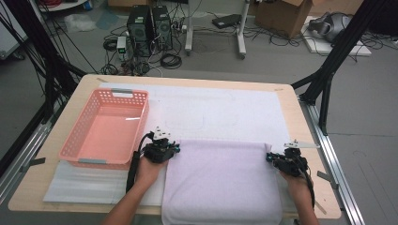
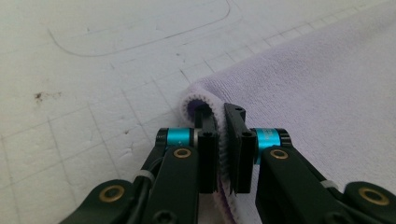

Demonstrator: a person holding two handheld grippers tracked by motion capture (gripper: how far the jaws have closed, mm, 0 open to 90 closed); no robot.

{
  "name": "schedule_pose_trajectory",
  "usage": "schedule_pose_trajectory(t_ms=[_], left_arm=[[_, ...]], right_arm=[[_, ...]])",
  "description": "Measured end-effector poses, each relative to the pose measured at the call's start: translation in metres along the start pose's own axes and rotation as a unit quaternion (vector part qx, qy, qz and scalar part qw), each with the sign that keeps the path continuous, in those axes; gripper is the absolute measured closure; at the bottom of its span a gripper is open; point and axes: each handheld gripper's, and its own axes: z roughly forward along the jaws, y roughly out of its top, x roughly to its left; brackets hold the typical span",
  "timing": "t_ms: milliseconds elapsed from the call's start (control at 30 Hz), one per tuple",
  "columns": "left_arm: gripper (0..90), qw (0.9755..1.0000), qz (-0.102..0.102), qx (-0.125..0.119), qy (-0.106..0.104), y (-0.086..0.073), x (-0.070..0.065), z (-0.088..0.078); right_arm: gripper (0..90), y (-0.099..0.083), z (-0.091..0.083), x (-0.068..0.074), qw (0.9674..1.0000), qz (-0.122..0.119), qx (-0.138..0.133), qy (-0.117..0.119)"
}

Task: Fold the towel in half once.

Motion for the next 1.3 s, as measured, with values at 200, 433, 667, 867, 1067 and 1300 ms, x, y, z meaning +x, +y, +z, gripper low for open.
schedule_pose_trajectory(t_ms=[200,433,667,867,1067,1300], left_arm=[[85.1,0.9984,-0.007,-0.056,0.01,0.018,0.004,-0.006],[85.0,0.9955,-0.009,-0.091,0.022,0.06,0.017,0.002],[84.7,0.9953,-0.022,-0.087,0.037,0.082,0.036,0.026],[84.2,0.9948,-0.024,-0.093,0.034,0.101,0.047,0.035],[84.0,0.9947,-0.02,-0.094,0.035,0.118,0.057,0.039],[81.7,0.9937,-0.025,-0.102,0.04,0.122,0.062,0.039]], right_arm=[[87.3,0.005,-0.003,-0.002,0.9987,-0.016,-0.045,-0.019],[87.2,0.033,-0.003,-0.012,0.9956,-0.022,-0.081,-0.041],[87.1,0.069,0.015,-0.028,0.9949,-0.025,-0.083,-0.052],[87.1,0.087,0.028,-0.04,0.9944,-0.024,-0.082,-0.062],[87.1,0.103,0.038,-0.046,0.9936,-0.02,-0.085,-0.071],[86.6,0.114,0.043,-0.043,0.9907,-0.017,-0.106,-0.083]])
